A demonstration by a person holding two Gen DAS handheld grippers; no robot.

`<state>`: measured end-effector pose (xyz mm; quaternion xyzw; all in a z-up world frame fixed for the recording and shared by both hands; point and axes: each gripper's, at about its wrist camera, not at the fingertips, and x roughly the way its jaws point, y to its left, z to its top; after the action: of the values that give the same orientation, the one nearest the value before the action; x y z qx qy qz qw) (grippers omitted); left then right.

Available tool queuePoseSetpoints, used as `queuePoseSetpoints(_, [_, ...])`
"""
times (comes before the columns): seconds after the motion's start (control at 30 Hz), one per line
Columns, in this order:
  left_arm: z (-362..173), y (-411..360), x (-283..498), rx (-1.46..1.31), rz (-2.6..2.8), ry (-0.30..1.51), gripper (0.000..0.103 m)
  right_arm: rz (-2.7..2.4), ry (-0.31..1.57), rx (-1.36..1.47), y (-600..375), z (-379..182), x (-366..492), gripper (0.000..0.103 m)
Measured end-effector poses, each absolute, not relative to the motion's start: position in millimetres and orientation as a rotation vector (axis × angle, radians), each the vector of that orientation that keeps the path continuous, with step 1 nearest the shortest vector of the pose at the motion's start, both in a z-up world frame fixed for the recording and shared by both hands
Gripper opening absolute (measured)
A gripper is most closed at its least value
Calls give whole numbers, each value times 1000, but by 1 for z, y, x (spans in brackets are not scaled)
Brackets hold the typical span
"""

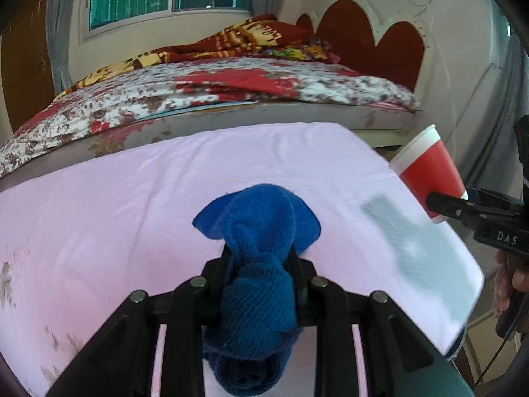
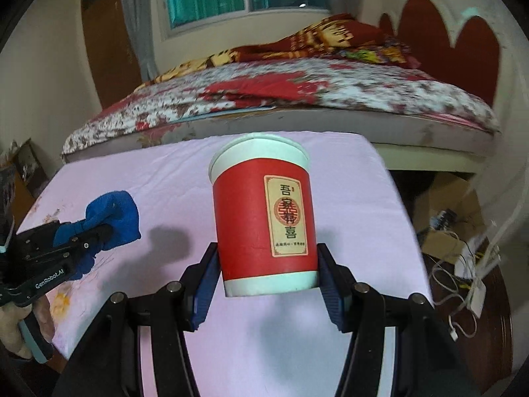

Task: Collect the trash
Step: 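Carry the blue sock and red-and-white cup over the black bin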

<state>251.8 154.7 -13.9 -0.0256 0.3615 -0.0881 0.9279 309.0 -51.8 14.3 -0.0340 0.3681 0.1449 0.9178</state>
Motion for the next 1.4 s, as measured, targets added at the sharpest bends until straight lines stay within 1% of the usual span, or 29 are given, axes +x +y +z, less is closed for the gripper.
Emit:
queuePoseSetpoints(0.27, [2, 106, 201, -26, -249, 720, 27, 235, 691, -87, -111, 39, 218, 59])
queuePoseSetpoints(0.6, [7, 44, 164, 13, -358, 709, 27, 131, 652, -44, -185, 47, 145, 59])
queuePoseSetpoints(1.03, [-17, -51, 133, 98, -517, 757, 27, -22, 686, 54, -288, 11, 72, 59])
queuePoseSetpoints(1.4, [-43, -121, 105, 148, -645, 813, 27, -77, 711, 59, -330, -13, 36, 59])
